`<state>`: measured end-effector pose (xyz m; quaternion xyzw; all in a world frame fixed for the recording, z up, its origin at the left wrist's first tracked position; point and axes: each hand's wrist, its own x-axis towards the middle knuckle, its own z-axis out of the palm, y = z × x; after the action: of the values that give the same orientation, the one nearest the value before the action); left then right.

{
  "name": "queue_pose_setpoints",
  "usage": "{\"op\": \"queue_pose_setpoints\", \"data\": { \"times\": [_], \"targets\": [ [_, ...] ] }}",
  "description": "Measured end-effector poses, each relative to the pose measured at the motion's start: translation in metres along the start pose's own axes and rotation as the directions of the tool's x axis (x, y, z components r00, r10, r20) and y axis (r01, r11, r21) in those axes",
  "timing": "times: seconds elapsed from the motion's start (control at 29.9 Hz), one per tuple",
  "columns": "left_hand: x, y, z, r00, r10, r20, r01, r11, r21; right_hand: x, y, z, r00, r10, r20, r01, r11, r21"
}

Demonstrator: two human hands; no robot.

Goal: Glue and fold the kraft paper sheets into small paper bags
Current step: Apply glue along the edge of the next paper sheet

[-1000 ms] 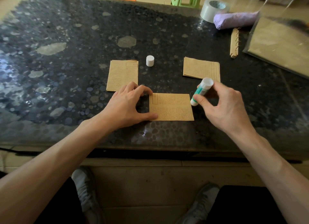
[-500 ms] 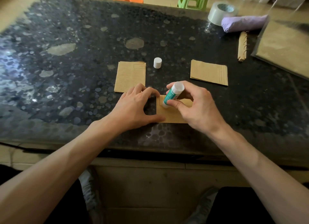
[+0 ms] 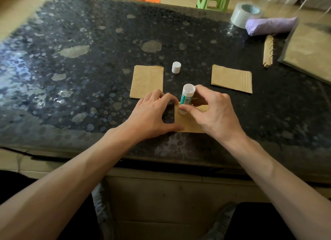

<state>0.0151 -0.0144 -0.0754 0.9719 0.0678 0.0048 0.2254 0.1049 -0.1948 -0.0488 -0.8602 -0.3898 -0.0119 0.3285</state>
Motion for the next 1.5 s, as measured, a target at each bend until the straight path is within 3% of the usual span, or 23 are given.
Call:
{"op": "queue_pose_setpoints", "data": {
  "times": [0.7, 1.07, 1.24, 1.5],
  "targets": [
    [-0.003, 0.004, -0.002, 1.0, 0.0, -0.014, -0.001, 0.999, -0.036, 0.014, 0.006, 0.01, 0.998, 0.007, -0.06, -0.006, 1.0, 0.015],
    [-0.003, 0.004, -0.002, 1.0, -0.005, -0.02, 0.004, 0.999, -0.04, 0.013, 0.013, 0.0, 0.991, 0.012, -0.13, 0.007, 0.99, 0.141],
    [-0.003, 0.002, -0.002, 1.0, -0.002, -0.028, 0.0, 0.999, -0.039, 0.009, 0.011, -0.015, 0.996, 0.035, 0.083, -0.053, 0.972, 0.227],
    [-0.003, 0.003, -0.001, 0.999, 0.005, -0.033, -0.006, 0.999, -0.038, 0.002, 0.004, -0.007, 0.987, -0.016, 0.16, -0.022, 0.972, 0.235]
  ]
}}
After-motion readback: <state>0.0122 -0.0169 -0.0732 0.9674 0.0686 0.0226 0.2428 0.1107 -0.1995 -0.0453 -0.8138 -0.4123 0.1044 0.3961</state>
